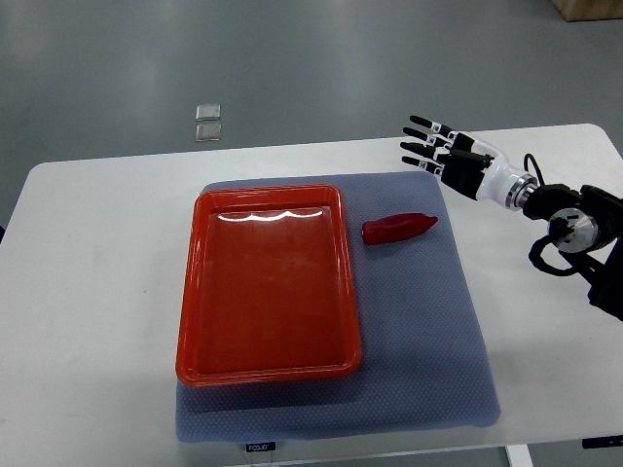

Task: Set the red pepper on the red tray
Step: 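Reach the right hand toward the red pepper beside the tray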

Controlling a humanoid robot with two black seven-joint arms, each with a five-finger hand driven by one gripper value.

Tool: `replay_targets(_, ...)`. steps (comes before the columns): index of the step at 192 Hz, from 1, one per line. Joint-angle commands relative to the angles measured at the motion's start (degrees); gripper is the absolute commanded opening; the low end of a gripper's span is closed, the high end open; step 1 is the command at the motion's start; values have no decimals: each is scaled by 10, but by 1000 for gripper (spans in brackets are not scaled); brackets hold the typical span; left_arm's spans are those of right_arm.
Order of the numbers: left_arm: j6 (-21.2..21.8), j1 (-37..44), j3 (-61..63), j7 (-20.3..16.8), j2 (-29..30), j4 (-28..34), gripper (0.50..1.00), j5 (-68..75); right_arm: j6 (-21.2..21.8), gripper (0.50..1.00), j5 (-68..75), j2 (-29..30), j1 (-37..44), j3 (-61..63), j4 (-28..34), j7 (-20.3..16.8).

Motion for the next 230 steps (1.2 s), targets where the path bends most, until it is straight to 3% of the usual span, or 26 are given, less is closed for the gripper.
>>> replay_targets(1, 2, 0, 0, 1, 0, -1, 1000, 0, -7, 917, 1, 2, 1, 3, -1, 0)
replay_targets(46, 4, 0, 0, 0, 0, -1, 1000, 0, -39, 917, 14, 10, 1, 6, -3, 1)
replay_targets(102, 4, 0, 3, 0, 0, 5, 1000, 0, -29, 913, -14, 11, 13, -4, 0, 1)
replay_targets(146, 4, 0, 1, 0, 0, 4, 1000, 0, -21, 913, -248, 14, 38, -8, 3, 16)
replay_targets(184, 4, 0, 1, 0, 0, 4, 1000, 0, -19, 913, -436, 8, 50, -16, 18, 58)
replay_targets(230, 4, 0, 2, 0, 0, 4, 1000, 0, -26, 913, -623, -22, 112, -116, 55, 95)
